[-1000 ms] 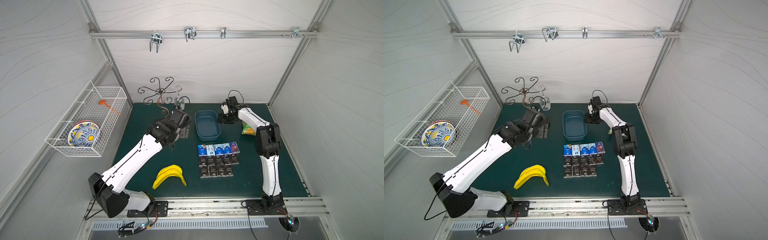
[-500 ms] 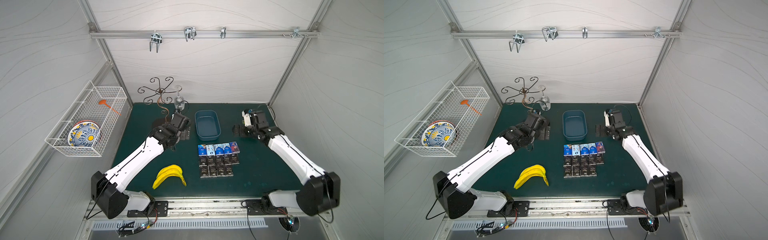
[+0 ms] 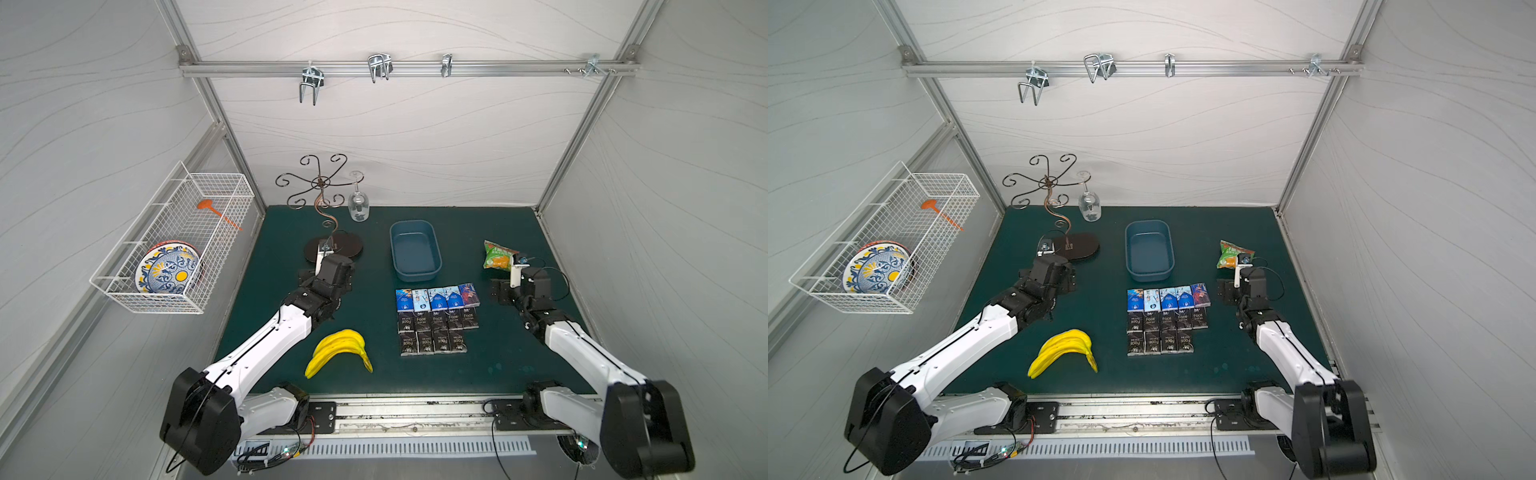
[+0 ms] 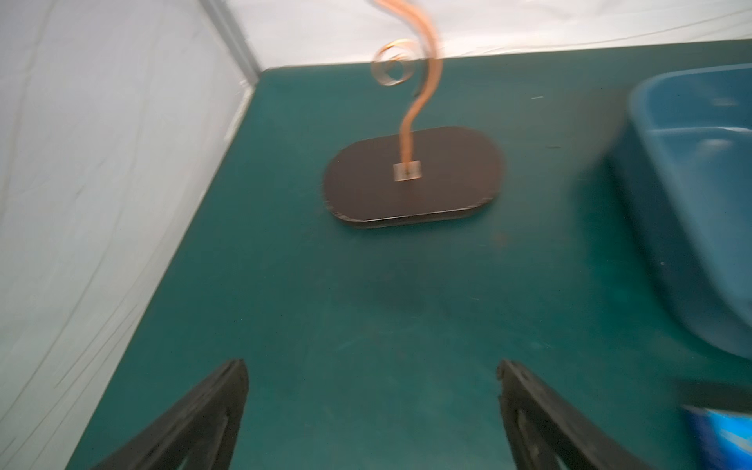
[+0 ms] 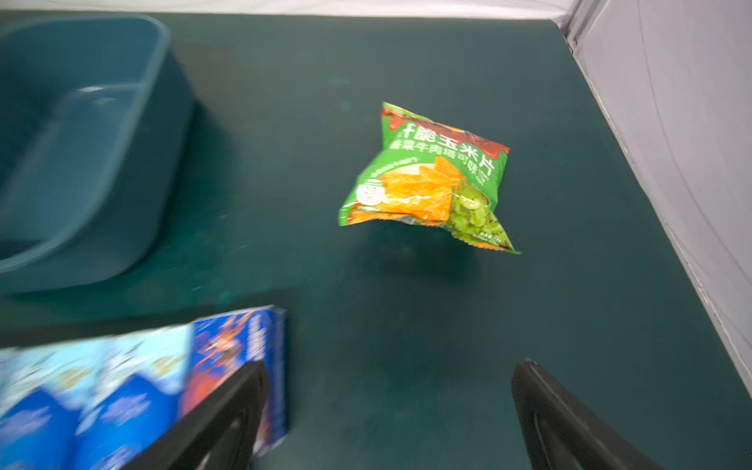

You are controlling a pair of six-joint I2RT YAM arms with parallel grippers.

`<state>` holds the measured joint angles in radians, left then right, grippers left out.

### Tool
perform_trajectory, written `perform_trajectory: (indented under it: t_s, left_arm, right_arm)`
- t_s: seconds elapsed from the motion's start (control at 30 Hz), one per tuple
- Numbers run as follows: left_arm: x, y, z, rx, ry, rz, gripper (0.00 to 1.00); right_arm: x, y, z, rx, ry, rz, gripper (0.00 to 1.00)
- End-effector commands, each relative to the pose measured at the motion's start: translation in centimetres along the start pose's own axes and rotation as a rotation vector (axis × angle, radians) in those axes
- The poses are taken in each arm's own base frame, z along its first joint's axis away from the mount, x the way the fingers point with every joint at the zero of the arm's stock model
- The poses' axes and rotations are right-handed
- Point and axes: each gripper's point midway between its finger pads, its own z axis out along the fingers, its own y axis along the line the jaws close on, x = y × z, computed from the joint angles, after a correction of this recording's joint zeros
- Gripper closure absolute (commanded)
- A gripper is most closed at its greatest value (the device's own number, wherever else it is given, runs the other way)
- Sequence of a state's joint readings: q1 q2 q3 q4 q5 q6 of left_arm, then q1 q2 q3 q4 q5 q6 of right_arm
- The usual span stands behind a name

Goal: Take the pocket tissues out of the storage box
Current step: Reset both arms

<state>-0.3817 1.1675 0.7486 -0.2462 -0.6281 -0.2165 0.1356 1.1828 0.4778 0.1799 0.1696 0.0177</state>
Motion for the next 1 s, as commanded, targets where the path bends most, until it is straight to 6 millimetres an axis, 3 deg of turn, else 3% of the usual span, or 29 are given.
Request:
perform_trajectory:
  t_s: [0.0, 0.13, 0.27, 0.6, 0.73, 0.97]
  left_arm:
    - [-2.0, 1.8, 1.8, -0.020, -0.121, -0.051, 0.00]
    - [-0.1, 4.3, 4.6, -0.055, -0.143, -0.076, 0.00]
    - [0.9, 4.7, 5.9, 0.021, -0.207, -0.118, 0.00]
    - [1.2, 1.0, 9.3, 0.186, -0.264, -0.079, 0.00]
    - [2.4, 1.1, 10.5, 0.188, -0.255, -0.106, 0.00]
    - [2.3, 1.4, 10.5, 0.190, -0.253, -0.115, 0.00]
  right_arm:
    - [-3.4, 0.0, 1.4, -0.047, -0.176, 0.022, 0.01]
    - [-3.0, 0.9, 3.5, -0.094, -0.204, 0.016, 0.01]
    - [-1.5, -0.2, 4.7, -0.092, -0.246, 0.062, 0.01]
    - [-1.2, -0.7, 5.3, -0.061, -0.215, 0.079, 0.01]
    - [-1.2, -0.8, 5.4, -0.048, -0.209, 0.076, 0.01]
    - [-1.3, -0.5, 5.7, -0.017, -0.197, 0.049, 0.01]
